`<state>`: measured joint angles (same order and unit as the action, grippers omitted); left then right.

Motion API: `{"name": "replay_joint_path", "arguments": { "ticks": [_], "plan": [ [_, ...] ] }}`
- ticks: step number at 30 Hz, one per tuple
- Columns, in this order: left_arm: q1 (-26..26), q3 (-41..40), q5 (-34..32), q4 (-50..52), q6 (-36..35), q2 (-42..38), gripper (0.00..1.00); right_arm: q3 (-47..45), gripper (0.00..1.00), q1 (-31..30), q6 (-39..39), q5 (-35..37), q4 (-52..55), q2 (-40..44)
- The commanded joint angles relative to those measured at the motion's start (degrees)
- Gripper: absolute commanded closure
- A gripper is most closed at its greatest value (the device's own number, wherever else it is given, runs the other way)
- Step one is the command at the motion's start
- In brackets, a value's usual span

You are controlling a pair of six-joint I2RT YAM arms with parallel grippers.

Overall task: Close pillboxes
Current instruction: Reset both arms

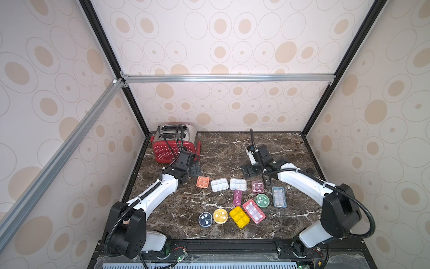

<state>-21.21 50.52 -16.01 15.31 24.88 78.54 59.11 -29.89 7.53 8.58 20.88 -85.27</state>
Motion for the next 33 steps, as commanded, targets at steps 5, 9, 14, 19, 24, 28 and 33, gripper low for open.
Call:
{"name": "replay_joint_path", "arguments": {
  "ticks": [5, 9, 14, 19, 24, 28, 33],
  "plan": [
    [0.4, -5.1, -12.9, -12.2, -9.1, -1.5, 0.01, -14.3, 0.01, 3.9, -2.6, 10.8, -16.6, 9.3],
    [1.6, -7.2, -17.3, -17.1, -10.0, -0.4, 0.01, -21.5, 0.01, 7.1, -2.9, 14.3, -22.9, 12.1],
    [3.4, -7.2, -17.3, -22.5, -14.5, 1.5, 0.01, -22.8, 0.01, 10.4, -3.8, 14.8, -24.9, 13.6],
    [4.3, -8.2, -18.1, -25.7, -18.1, 1.7, 0.01, -23.3, 0.01, 13.0, -5.8, 15.3, -25.7, 12.5],
    [5.6, -10.0, -17.3, -28.4, -20.1, 0.3, 0.01, -27.5, 0.0, 16.7, -4.7, 14.1, -32.8, 10.4],
    [6.3, -13.4, -18.1, -34.1, -24.3, -0.1, 0.0, -31.8, 0.01, 18.3, -4.9, 12.6, -43.3, 8.5],
    [8.4, -18.6, -17.8, -43.2, -24.7, 2.5, 0.01, -33.3, 0.01, 20.8, -6.2, 8.6, -49.4, 8.3]
  ]
}}
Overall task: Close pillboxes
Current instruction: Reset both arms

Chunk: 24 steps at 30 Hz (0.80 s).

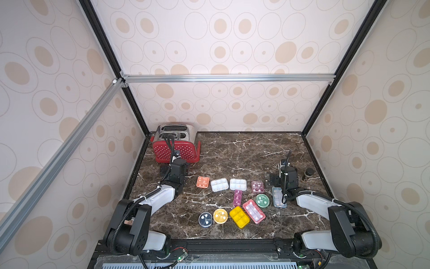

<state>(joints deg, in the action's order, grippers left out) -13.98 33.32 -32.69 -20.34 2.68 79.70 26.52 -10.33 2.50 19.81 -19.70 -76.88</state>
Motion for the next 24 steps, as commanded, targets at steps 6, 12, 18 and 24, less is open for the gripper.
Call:
{"name": "replay_joint_path", "arguments": {
  "ticks": [6, 12, 18, 24],
  "plan": [
    [1.7, 0.7, -0.3, -9.9, -7.0, 6.9, 0.01, -0.5, 0.01, 2.9, -3.8, -8.1, -13.9, -2.9],
    [9.2, -0.3, 6.5, -13.3, -1.8, 8.5, 0.01, -4.4, 0.01, 4.9, -5.2, -10.5, -31.5, -12.0],
    [14.2, -4.8, 12.6, -19.2, 3.2, 6.9, 0.01, -3.8, 0.01, 7.0, -3.2, -12.7, -29.6, -11.8],
    [14.2, -4.9, 12.6, -19.0, 3.2, 6.8, 0.01, -2.4, 0.01, 7.5, -2.5, -13.1, -25.9, -11.1]
  ]
}}
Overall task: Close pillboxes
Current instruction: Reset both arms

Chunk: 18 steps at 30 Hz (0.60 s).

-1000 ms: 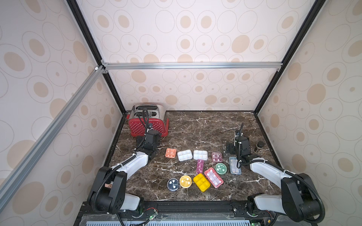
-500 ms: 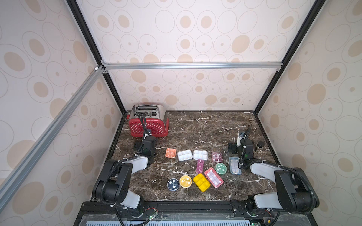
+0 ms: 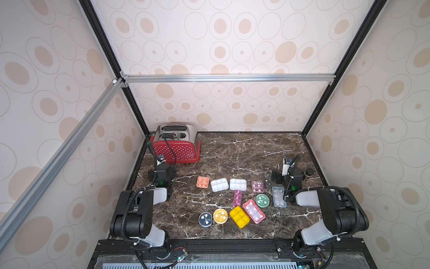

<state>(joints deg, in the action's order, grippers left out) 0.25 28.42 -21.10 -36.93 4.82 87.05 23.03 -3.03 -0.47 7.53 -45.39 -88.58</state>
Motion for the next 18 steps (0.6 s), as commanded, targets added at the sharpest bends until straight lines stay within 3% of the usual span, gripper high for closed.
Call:
{"name": "replay_joint_path", "arguments": {
  "ticks": [1, 18],
  "plan": [
    [0.0, -0.1, 1.1, -2.4, 1.1, -0.6, 0.01, 1.1, 0.01, 0.1, 0.4, -0.7, -0.4, 0.4],
    [-0.8, 0.1, 0.5, -2.6, -0.2, -0.3, 0.01, 1.2, 0.01, 0.2, 0.2, -0.6, 0.1, 0.5]
  ]
}}
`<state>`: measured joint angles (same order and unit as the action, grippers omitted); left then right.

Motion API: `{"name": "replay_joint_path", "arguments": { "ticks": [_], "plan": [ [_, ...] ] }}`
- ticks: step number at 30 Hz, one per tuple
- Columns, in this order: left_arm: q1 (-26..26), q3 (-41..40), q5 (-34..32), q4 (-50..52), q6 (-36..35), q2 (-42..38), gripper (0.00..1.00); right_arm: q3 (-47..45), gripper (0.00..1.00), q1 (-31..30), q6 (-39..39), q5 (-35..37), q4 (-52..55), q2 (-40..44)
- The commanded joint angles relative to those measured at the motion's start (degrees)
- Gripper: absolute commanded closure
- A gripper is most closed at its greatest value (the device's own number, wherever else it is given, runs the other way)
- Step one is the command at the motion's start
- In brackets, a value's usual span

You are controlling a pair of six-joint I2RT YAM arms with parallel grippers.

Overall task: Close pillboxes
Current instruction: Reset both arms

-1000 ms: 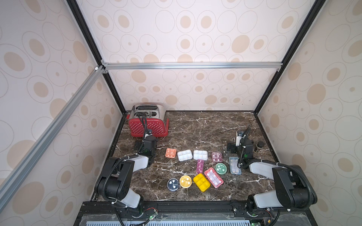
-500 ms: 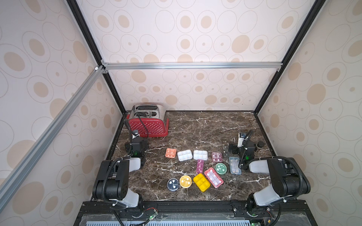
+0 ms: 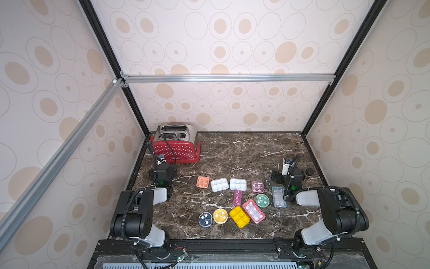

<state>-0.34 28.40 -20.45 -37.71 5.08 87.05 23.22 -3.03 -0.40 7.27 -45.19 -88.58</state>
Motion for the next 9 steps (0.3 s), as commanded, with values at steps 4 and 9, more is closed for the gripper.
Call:
{"name": "replay_joint_path", "arguments": {
  "ticks": [4, 9],
  "plan": [
    [-0.2, 0.2, -0.1, -1.8, -0.4, -0.4, 0.01, 1.5, 0.01, 0.2, 0.3, -0.3, 0.3, 0.2],
    [-0.3, 0.2, -0.1, -1.8, -0.4, -0.4, 0.01, 1.0, 0.01, 0.2, 0.1, -0.4, 0.0, 0.6]
  ]
}}
